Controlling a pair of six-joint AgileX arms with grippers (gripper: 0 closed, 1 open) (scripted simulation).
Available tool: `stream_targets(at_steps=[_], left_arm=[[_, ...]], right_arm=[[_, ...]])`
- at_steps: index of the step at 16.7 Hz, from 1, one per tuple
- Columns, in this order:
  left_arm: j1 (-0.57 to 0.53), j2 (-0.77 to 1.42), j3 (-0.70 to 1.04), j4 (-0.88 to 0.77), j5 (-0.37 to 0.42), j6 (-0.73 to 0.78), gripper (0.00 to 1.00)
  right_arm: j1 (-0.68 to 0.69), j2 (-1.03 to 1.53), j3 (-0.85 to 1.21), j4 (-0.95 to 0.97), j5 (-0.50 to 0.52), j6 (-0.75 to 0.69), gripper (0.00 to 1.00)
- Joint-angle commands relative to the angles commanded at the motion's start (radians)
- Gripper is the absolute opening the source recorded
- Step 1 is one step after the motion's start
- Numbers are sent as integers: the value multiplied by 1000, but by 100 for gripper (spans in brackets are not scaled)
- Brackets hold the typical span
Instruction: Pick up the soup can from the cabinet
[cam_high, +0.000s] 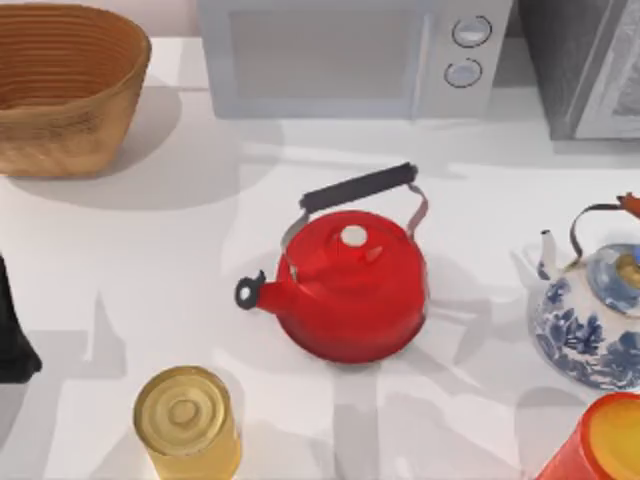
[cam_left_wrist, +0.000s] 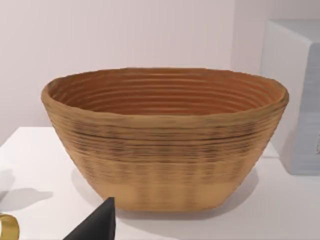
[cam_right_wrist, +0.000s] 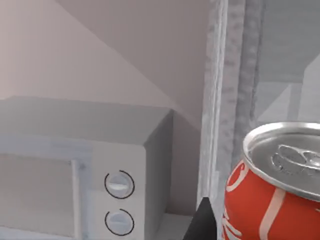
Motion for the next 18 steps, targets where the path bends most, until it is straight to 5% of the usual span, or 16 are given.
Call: stream_targets(at_steps=[18], left_arm=[[0, 0, 0, 0, 0, 0, 100]], right_arm=[[-121, 774, 295, 543, -433, 58, 0]])
